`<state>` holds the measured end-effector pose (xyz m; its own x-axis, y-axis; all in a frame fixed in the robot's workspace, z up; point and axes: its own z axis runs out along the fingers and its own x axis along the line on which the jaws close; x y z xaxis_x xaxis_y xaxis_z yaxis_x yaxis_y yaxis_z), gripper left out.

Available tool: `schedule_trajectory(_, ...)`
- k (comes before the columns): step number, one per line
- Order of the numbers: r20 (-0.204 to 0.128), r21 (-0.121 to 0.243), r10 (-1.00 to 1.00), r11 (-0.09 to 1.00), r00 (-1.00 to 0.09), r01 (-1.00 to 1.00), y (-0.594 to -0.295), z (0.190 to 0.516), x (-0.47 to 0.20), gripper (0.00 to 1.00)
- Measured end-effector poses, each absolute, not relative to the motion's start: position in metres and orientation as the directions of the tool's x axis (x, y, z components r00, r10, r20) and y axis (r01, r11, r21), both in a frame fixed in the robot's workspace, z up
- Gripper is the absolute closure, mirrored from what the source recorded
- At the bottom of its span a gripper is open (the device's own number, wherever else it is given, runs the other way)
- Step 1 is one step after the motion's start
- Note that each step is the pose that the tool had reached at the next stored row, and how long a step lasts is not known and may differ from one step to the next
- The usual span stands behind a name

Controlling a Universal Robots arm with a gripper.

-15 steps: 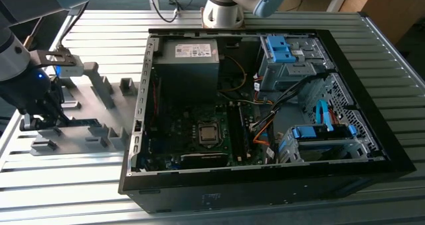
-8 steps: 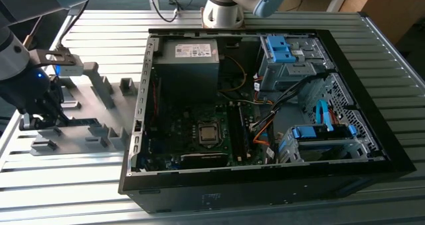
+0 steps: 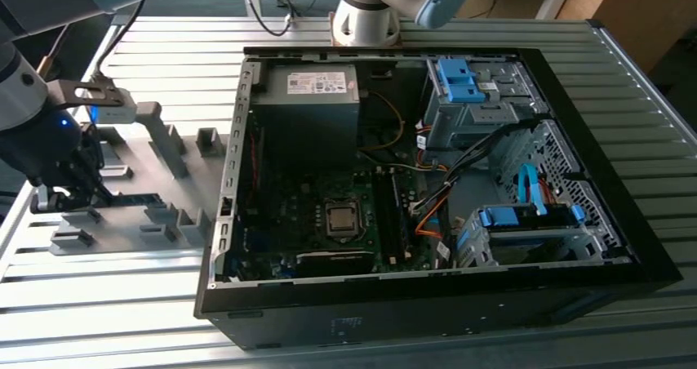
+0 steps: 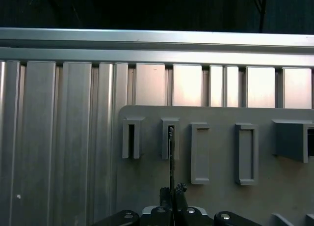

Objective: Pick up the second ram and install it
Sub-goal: 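Pick up the second ram and move it above second insertion slot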

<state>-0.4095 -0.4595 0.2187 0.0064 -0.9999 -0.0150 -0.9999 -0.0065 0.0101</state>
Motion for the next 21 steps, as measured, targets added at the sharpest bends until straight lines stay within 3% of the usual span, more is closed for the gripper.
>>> schedule_trajectory(21, -0.015, 0.01, -1.0, -0.007, 0.006, -1.0, -0.4595, 0.227, -0.4095, 0.86)
